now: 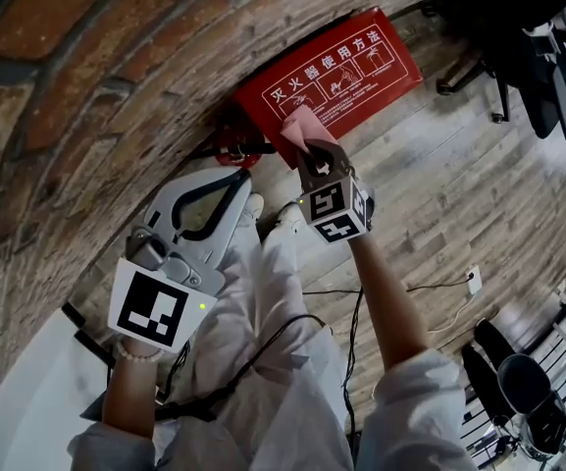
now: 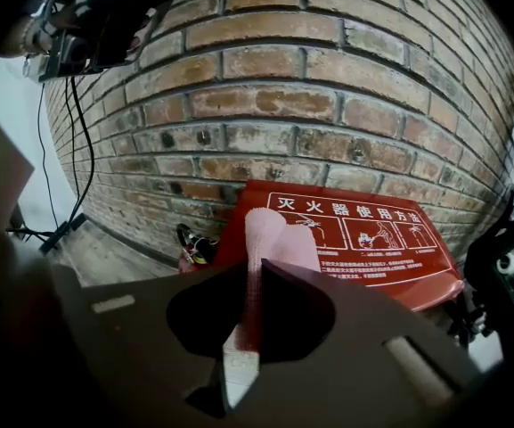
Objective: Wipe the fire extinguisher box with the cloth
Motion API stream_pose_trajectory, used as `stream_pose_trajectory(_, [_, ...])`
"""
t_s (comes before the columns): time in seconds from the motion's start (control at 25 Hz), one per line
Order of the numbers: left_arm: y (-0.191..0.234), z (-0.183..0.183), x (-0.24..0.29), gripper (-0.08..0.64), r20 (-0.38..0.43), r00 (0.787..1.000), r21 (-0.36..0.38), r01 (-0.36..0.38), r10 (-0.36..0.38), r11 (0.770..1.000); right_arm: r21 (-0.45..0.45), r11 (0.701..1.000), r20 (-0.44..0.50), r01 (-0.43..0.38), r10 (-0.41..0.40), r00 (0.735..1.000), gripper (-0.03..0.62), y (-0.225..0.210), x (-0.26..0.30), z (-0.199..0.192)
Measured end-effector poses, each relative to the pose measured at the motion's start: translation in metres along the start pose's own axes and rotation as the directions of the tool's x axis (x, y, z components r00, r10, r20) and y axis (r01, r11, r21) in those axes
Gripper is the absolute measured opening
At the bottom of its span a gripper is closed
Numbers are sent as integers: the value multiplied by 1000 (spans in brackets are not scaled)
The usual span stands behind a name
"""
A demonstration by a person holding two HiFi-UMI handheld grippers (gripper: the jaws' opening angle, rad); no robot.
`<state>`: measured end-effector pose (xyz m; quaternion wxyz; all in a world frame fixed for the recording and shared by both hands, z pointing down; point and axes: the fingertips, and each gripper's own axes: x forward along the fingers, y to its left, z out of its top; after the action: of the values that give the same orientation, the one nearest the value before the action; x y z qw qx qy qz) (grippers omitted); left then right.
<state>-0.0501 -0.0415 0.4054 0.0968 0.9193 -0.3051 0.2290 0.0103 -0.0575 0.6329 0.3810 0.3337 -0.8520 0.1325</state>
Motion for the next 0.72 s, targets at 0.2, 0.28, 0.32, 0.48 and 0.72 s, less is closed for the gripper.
stream_pose_trajectory(0.2, [-1,-4,-3,-2,-2,1000,-5,-3,3,1000,-3,999,5,-37,37,999,28,20,2,1])
stream_pose_trajectory(0.28, [-1,-4,-4,-2,-1,1000,-7,-5,5,1000,-8,999,7,-49,49,999,28,26,2,1])
stream_pose_trajectory(0.32, [-1,-4,-4,-2,0,1000,-7,-6,6,1000,-7,999,8,-53,53,999,27,29,2,2])
stream_pose_trajectory(0.48, [0,-5,-8,-2,0,1000,-12,-9,9,1000,-6,997,9,-71,71,997,27,41,2,2])
stream_pose_trajectory(0.72, [-1,-7,-8,-2,-1,1000,-12,-6,6,1000,-10,997,8,-79,79,997,28,47,3,1])
